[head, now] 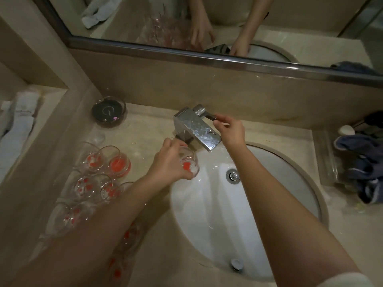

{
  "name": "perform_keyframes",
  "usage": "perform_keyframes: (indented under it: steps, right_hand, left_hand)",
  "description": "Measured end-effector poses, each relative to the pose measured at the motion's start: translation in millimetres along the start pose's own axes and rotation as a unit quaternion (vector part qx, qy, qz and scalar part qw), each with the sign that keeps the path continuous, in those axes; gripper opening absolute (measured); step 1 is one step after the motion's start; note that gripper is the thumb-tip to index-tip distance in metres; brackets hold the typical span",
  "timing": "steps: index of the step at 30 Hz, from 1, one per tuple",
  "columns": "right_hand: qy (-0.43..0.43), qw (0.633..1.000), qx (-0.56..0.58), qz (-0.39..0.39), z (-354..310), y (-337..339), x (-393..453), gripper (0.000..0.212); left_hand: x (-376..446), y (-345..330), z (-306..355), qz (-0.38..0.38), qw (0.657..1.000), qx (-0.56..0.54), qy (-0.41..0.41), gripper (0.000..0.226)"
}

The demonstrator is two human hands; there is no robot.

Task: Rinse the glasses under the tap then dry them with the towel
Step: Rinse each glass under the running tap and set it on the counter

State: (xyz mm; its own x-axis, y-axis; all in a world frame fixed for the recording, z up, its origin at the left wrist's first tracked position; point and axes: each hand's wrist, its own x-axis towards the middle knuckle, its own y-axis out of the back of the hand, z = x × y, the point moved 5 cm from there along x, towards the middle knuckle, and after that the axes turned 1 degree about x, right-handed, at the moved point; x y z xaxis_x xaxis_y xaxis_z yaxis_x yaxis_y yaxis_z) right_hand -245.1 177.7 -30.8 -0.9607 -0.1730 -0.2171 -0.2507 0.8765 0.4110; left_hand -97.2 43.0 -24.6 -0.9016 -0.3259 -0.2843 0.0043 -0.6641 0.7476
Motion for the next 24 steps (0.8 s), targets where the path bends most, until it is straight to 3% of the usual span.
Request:
perform_keyframes:
  steps: [9, 24]
  right_hand:
    - [0.035, 0.999, 0.014, -0.024, -0.7, 0.6, 6.8, 0.023]
    - [0.054, 0.998, -0.017, -0.031, -0.7, -1.0, 17.8, 0.024]
  left_hand:
    - [-1.0, -44.4, -1.1, 0.025, 0.996, -0.085, 0.023, 0.085]
    - [9.8, -57.1, 5.4, 0.061, 0.983, -0.169, 0.042, 0.079]
